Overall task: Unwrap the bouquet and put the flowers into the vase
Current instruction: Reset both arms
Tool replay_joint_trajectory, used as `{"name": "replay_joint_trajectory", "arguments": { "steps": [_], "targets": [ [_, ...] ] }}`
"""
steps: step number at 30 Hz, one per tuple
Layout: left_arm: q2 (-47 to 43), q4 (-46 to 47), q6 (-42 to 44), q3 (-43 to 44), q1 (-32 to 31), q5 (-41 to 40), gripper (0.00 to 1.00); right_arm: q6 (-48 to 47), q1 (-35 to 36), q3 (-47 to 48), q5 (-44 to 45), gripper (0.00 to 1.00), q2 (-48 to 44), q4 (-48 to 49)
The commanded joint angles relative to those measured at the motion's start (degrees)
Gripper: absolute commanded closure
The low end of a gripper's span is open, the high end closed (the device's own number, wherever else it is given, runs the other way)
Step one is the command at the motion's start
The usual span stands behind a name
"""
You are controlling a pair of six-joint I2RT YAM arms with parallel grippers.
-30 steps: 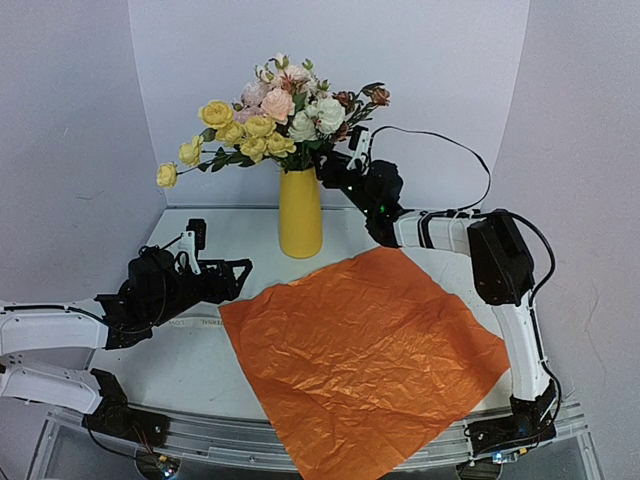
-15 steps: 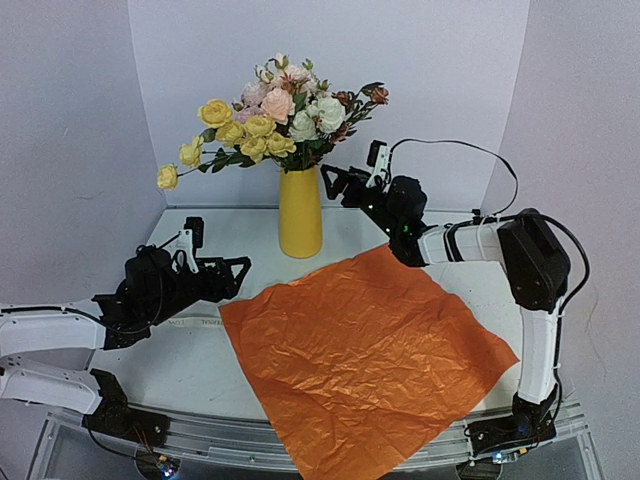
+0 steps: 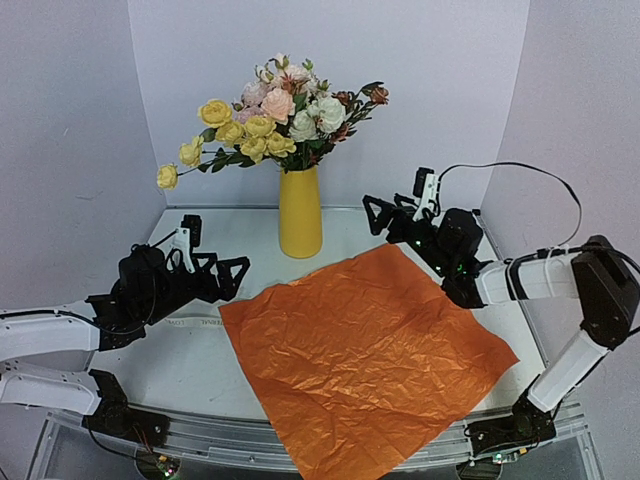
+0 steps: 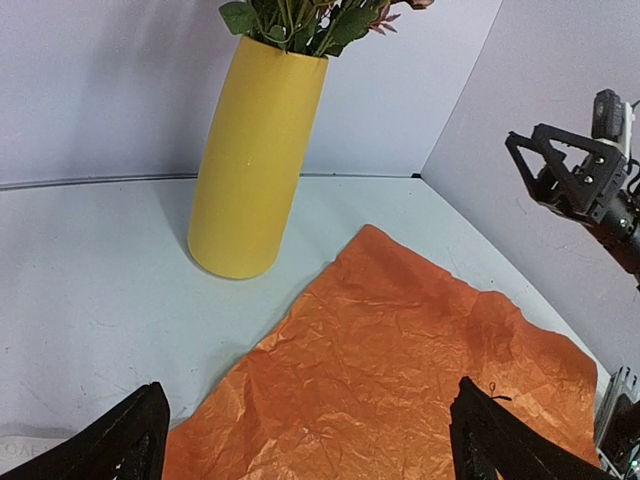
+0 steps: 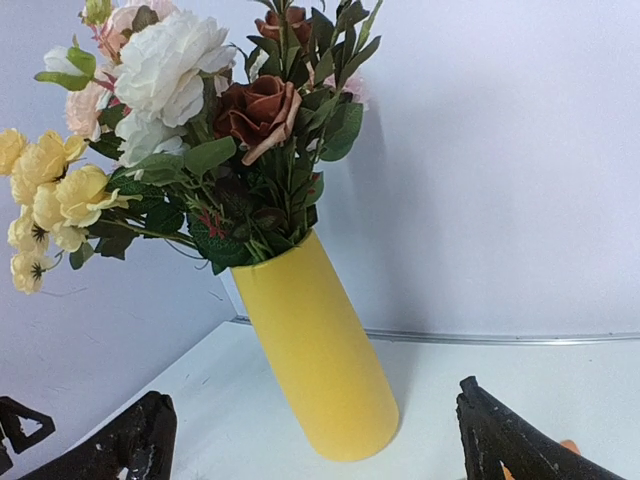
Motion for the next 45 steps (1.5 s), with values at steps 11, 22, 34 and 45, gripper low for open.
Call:
{"name": "replay_joint_trajectory", "arguments": {
  "steps": [11,22,34,45],
  "targets": [
    [-0.7,-1.4,6.6,-0.5,0.7,-10.1,0.01,-11.9,-0.3,-26.5,21.8,0.02,-31.1,-4.8],
    [-1.1,-1.1,7.3,-2.5,24.7,-11.9,0.0,-14.8,-17.5,-38.3,25.4,0.05,-46.1,-3.6],
    [11.7,24.9,14.8,-10.2,36.7,-10.8,0.01,-23.7,-27.2,-41.0,11.6,0.04,-12.5,34.2],
    [32.9,39.8,13.1,-8.6,44.3,3.4,0.01,-21.2,-28.8,-37.2,13.8,0.02,-5.7,34.8]
  ]
}}
